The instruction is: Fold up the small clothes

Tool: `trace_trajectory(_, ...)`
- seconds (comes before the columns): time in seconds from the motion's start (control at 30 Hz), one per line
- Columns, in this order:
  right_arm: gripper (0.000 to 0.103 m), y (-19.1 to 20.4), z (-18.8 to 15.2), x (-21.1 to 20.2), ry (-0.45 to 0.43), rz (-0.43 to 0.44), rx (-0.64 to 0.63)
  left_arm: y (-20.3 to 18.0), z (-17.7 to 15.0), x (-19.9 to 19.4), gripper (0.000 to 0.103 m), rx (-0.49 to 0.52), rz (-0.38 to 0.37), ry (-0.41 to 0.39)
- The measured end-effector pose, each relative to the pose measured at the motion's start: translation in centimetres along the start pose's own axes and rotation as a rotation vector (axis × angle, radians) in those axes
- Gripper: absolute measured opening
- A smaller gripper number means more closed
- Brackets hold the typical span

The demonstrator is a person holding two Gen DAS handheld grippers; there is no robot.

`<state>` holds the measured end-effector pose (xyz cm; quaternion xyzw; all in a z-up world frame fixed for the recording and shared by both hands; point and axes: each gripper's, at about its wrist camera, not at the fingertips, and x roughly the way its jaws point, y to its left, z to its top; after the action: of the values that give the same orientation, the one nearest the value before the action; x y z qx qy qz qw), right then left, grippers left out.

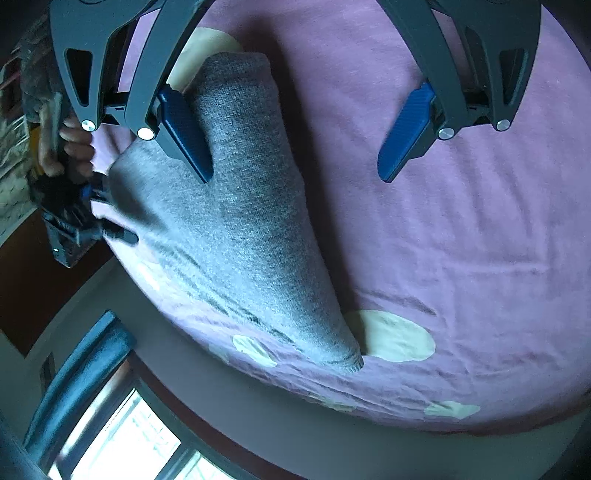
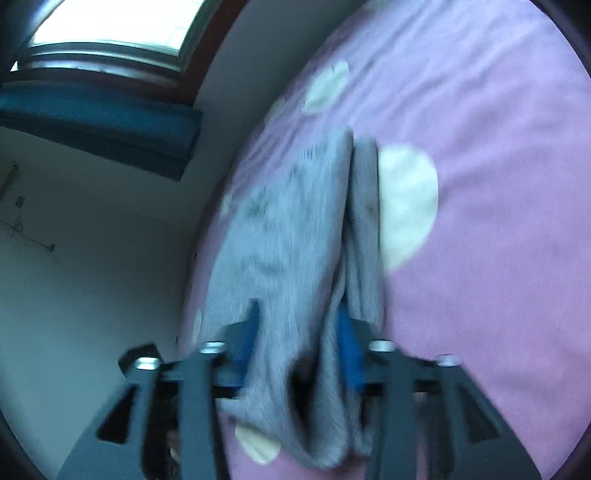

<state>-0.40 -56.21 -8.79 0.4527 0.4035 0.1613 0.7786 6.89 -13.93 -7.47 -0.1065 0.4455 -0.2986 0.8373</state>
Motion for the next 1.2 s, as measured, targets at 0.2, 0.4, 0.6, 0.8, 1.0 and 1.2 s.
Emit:
trace_trajectory(0.2, 0.050, -1.5, 4.6, 2.4, -0.047, -0.004, 0.080, 0.5, 0.0, 0.0, 0.090, -0.018, -0.019, -0.004)
trace_trajectory(0.4, 0.006, -2.0, 6.5, 5.4, -0.022, -0.164, 0.029, 0.3, -0.1, 0.1, 0.089, -0.013, -0.010, 0.000)
trace_trajectory(0.6, 0.022, -1.0, 5.3, 2.7, -0.037, -0.138, 0.002, 0.3, -0.1, 0.1, 0.089, -0.013, -0.012, -0.001)
trace_trajectory(0.8, 0.053, -0.1, 0.8, -0.6, -0.022, -0.076, -0.016, 0.3, -0.1, 0.1, 0.089, -0.010, -0.012, -0.003)
trace_trajectory(1.0, 0.053, -0.3, -3.1, -1.8, 0.023, -0.103, -0.028, 0.3, 0.0, 0.1, 0.089, -0.007, -0.010, -0.002)
trace_trajectory(1.2, 0.036, -0.6, -4.7, -1.7, 0.025, -0.171, -0.066, 0.4, 0.0, 0.1, 0.089, -0.006, -0.009, 0.000)
